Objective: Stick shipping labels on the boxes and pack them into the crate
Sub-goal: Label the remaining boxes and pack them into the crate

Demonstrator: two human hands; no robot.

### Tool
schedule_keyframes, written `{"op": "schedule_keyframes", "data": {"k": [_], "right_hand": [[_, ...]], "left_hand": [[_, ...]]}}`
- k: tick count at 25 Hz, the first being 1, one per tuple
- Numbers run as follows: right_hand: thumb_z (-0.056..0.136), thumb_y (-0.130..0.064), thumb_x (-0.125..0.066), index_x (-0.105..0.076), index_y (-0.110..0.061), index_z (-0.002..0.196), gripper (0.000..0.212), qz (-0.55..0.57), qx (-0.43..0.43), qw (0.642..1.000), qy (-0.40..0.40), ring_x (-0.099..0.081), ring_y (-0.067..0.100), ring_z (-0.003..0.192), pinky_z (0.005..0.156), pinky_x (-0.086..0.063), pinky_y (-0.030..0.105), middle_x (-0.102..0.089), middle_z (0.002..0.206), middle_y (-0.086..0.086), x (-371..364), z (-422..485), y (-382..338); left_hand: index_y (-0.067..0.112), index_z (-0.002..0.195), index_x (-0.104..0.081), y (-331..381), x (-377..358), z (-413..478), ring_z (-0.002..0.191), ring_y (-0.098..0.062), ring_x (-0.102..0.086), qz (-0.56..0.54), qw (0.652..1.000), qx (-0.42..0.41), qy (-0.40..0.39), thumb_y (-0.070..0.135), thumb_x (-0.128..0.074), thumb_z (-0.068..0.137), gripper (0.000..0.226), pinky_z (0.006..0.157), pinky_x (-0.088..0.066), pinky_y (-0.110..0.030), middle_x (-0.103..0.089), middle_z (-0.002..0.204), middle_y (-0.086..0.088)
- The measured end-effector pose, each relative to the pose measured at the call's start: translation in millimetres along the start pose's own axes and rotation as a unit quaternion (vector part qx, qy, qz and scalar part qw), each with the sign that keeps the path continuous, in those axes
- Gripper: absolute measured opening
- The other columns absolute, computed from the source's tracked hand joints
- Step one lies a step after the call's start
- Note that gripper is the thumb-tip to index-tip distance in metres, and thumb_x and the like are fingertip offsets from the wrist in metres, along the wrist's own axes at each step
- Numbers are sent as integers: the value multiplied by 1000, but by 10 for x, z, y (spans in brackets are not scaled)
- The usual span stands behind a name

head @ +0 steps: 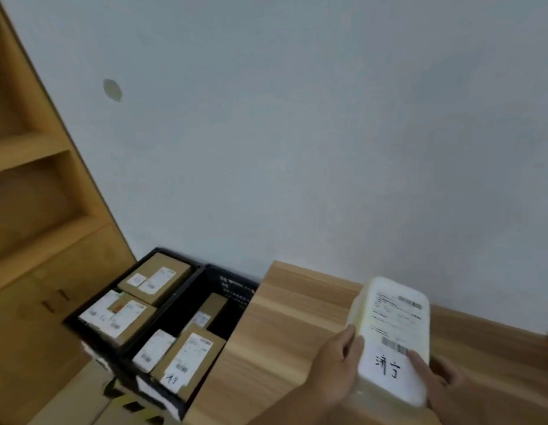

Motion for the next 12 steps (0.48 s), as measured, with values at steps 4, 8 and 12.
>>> {"op": "schedule_keyframes", "data": {"k": [4,8,12], "right_hand": [[80,-39,-83,-75,-31,96,20,56,-19,997,-54,-76,9,77,61,-61,31,-78,87,-13,-946,-201,-90],[81,-34,-83,-74,-24,106,29,55,10,994,-89,-77,14,82,60,-62,34,-79,96,-5,-1977,-393,-328],[83,-39,-80,-72,-27,112,32,52,19,994,-97,-77,14,85,67,-64,41,-79,99,-8,-3124,-608,-577]], "left_hand": [[36,140,-57,-195,901,-335,106,-4,-69,6,999,-11,44,42,-42,107,37,91,-60,-39,-72,120,9],[35,139,-59,-424,1936,-549,106,-5,-68,25,995,-22,94,35,-42,108,35,90,-60,-38,-72,117,10],[33,139,-61,-662,3079,-596,96,-2,-70,49,989,-37,138,31,-47,107,35,80,-62,-30,-75,111,10]]}}
Point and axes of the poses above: each hand's wrist, its own z-axis towards the middle knuckle, its own x-axis out of the back of the hand, y = z × x, the point moved 4 cm from there along z, towards the middle knuckle
